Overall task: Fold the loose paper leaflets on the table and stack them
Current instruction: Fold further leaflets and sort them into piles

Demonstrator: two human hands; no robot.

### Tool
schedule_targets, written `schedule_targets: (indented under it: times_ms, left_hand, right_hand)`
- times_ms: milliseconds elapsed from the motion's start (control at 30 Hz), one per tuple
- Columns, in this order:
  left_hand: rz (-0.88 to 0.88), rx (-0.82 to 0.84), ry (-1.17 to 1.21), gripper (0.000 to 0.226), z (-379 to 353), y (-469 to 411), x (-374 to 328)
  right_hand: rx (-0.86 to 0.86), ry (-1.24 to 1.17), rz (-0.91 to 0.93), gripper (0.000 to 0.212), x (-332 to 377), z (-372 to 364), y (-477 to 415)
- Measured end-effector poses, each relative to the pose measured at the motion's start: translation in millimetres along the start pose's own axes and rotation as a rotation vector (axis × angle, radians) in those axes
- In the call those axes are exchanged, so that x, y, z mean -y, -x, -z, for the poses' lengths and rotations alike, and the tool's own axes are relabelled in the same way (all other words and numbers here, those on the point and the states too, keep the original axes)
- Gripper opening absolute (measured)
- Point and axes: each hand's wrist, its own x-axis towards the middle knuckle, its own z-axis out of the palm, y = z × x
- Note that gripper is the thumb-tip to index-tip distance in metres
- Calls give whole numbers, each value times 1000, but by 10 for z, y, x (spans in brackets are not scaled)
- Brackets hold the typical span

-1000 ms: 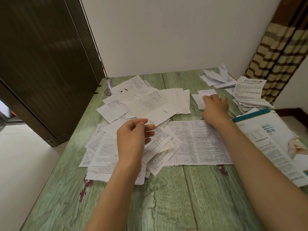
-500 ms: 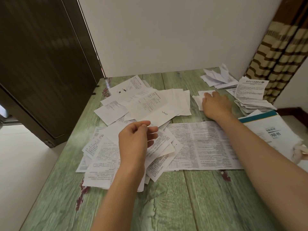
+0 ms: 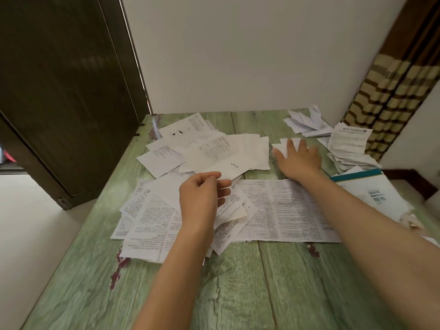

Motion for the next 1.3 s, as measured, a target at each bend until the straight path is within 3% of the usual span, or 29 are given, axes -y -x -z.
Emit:
schedule_targets:
  times_ms: [100, 233, 367, 534, 700, 834, 934, 1134, 1234, 1301]
  left_hand:
    - [32, -29, 52, 22, 11, 12, 1]
    - [48, -28, 71, 22, 13, 50, -1]
    - [33, -15, 30, 23, 23, 67, -8]
    - [16, -46, 24, 22, 94, 43, -36]
    - [20, -59, 66, 21, 98, 33, -45]
    - [9, -63, 62, 21, 130, 3, -38]
    - [5, -85, 59, 21, 179, -43, -47]
    - [24, -101, 49, 22, 205, -92, -28]
    - [28, -103, 46, 21, 242, -106, -14]
    - [36, -101, 49, 20, 263, -112, -11]
  right_hand:
    - [-67, -99, 16, 73, 66, 137, 91]
    - [-349, -97, 68, 62, 128, 295, 175]
    - [-511, -99, 121, 47, 146, 350, 219]
    - [-757, -257, 350, 22, 376, 159, 475]
    - [-602, -448, 613, 30, 812, -119, 891]
    - [-253, -538, 602, 49, 902, -153, 920]
    - [-115, -579, 563, 67, 826, -173, 860]
    - [124, -276, 572, 103, 800, -102, 770]
    - [173, -250, 572, 100, 791, -31, 782]
    - [170, -239, 560, 86, 778, 4, 806]
